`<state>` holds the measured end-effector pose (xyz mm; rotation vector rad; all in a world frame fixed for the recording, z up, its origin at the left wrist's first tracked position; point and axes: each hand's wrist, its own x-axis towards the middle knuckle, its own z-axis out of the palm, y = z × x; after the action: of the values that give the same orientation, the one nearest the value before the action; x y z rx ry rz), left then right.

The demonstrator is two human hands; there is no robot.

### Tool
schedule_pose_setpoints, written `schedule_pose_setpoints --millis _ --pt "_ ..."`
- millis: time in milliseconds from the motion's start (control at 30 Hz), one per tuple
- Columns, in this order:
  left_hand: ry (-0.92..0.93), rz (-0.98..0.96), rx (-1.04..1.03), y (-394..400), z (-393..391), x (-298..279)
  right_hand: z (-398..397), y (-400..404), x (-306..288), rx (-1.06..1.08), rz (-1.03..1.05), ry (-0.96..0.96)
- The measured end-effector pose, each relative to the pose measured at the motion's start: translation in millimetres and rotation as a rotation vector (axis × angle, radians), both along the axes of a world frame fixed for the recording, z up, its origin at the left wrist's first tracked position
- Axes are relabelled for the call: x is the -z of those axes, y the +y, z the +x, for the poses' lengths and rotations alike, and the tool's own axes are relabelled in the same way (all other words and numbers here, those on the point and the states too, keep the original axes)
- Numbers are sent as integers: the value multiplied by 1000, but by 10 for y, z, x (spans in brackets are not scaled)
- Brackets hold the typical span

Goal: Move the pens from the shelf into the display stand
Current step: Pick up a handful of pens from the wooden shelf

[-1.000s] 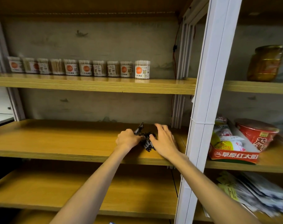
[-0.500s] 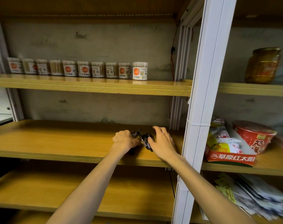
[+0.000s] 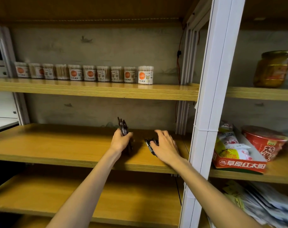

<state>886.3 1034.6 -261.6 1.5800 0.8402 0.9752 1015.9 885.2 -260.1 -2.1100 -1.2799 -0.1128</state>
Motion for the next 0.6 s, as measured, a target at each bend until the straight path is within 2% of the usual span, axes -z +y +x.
schedule_pose_setpoints --millis 100,233,300,433,600 --pt "-210 -28 33 -52 -26 -35 -30 43 3 -1 -3 -20" --pt "-277 129 -83 -94 4 -123 -88 102 1 -3 -12 -19" --pt "-256 156 -117 -106 15 -114 -116 125 -8 -4 -8 -23" --pt "-73 82 -90 -39 29 86 -165 145 -24 -7 -5 -48" --pt "-45 52 -47 -27 -17 89 -227 126 -78 -22 4 -57"
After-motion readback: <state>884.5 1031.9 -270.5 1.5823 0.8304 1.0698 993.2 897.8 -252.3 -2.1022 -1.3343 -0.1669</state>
